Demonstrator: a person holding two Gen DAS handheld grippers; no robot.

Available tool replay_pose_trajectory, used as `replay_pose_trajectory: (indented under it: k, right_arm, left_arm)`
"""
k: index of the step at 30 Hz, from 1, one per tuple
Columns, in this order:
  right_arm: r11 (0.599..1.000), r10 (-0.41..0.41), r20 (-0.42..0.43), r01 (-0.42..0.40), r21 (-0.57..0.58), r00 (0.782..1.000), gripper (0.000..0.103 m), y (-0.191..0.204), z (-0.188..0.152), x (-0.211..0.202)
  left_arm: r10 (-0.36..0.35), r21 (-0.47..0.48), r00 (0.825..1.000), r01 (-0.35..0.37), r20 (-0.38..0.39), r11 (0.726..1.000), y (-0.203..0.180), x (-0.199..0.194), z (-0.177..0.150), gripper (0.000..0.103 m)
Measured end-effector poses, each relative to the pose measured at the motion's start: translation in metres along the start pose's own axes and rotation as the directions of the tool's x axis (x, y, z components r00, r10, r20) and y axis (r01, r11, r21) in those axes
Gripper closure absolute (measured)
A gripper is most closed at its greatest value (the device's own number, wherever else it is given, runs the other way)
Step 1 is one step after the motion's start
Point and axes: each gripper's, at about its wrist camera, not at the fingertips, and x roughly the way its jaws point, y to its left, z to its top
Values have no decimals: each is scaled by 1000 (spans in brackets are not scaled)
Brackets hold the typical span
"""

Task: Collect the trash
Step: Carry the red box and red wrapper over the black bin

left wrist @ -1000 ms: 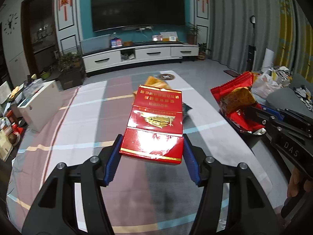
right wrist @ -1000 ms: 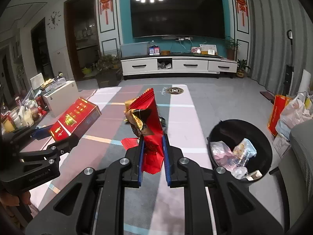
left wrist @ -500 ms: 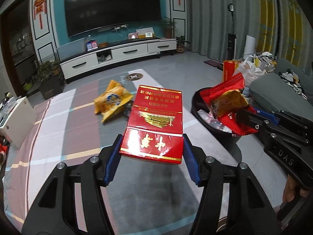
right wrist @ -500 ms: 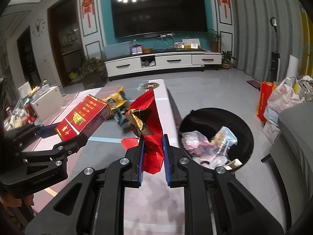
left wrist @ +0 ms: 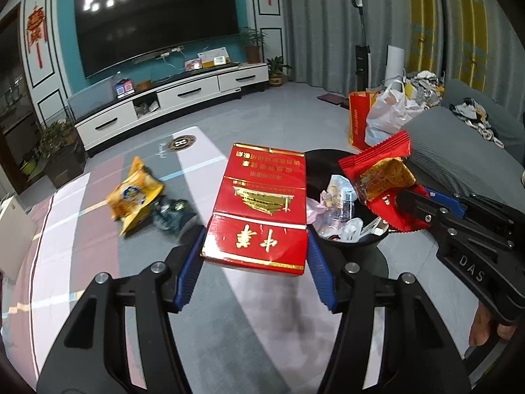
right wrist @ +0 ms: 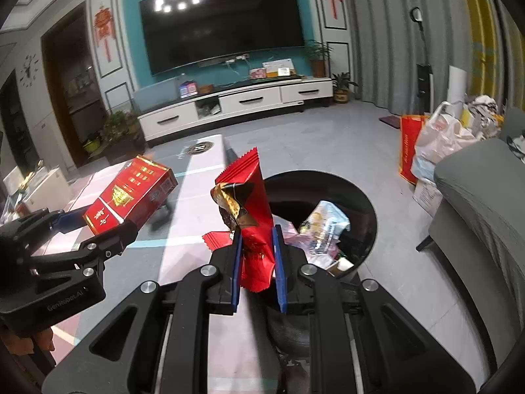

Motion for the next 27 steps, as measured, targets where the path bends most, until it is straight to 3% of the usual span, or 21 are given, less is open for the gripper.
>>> replay_pose_trajectory:
  k: [13,27]
  right_arm:
    - [992,-60,-53,66,110,997,85,-46,0,23]
    - [978,-75,-132,99,185,988,85,-71,1,68]
  left_arm:
    - [-113,13,992,114,-49,993,-40,61,20,43]
    - [-150,3,978,152,-142,988,-57,123,27,43]
